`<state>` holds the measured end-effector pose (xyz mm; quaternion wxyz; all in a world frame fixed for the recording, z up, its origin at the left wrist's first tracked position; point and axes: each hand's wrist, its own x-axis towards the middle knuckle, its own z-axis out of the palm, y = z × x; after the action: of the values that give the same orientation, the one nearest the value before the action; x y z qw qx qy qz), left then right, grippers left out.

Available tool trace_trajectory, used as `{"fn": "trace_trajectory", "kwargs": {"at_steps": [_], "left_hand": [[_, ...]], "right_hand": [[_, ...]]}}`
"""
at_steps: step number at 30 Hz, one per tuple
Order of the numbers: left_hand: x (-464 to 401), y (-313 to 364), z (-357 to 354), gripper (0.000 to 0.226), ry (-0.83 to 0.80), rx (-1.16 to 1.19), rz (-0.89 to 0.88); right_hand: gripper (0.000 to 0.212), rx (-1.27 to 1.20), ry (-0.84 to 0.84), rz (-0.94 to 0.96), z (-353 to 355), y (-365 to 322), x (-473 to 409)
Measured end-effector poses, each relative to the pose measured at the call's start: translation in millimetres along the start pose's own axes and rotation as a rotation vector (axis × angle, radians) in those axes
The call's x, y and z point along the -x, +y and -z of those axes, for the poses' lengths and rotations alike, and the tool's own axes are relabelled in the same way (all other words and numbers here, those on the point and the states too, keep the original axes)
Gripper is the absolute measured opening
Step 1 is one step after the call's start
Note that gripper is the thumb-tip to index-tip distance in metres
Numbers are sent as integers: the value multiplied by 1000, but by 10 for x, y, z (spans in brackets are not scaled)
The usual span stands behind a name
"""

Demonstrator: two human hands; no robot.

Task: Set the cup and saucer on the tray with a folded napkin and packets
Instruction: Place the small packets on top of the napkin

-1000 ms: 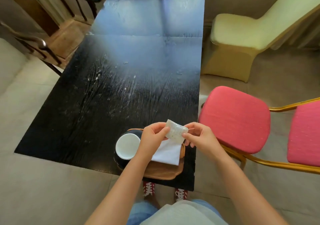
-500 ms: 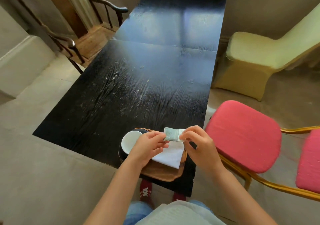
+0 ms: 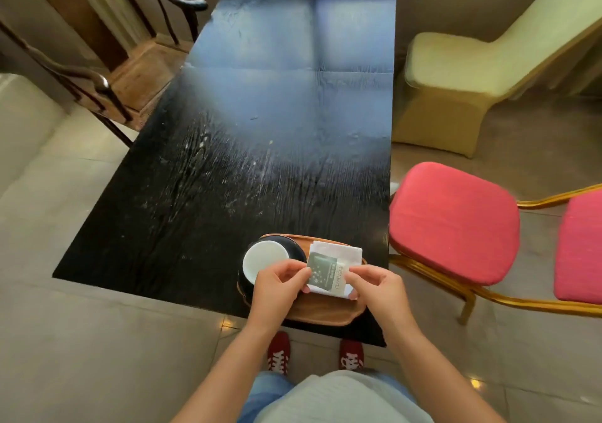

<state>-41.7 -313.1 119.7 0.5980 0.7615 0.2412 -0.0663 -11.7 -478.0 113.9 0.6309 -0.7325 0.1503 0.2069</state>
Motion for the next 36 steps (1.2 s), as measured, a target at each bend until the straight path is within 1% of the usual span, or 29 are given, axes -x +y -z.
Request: {"fn": "trace_trajectory", "kwargs": {"at_steps": [3,6,9,12,16,24,31,36], "left_hand": [[78,-218,20,14,-29,16,35],[133,-460,3,14,-84,27,96],[144,-716,-31,17,-102,-24,152],[122,-919,-98,19,-97,-72,193],[56,-1070,-224,15,-16,-110,220],[-53,-1178,-461,14,128,-165,156],[-38,-1218,-528,18,174,-214,166],[-27,-1258,-521,18,187,-236,141]], "right_hand": [[8,1,51,-61,-124,231,124],[8,-4,115,-172,-218,494,203],[8,14,189,-256,-302,768,214],[6,79,260,-292,-382,959,162],[4,154,328,-295,-446,1099,23],[6,332,386,-292,-486,1213,-151],[4,335,402,-275,-501,1182,-149],[8,297,405,-237,-547,1164,-135]]}}
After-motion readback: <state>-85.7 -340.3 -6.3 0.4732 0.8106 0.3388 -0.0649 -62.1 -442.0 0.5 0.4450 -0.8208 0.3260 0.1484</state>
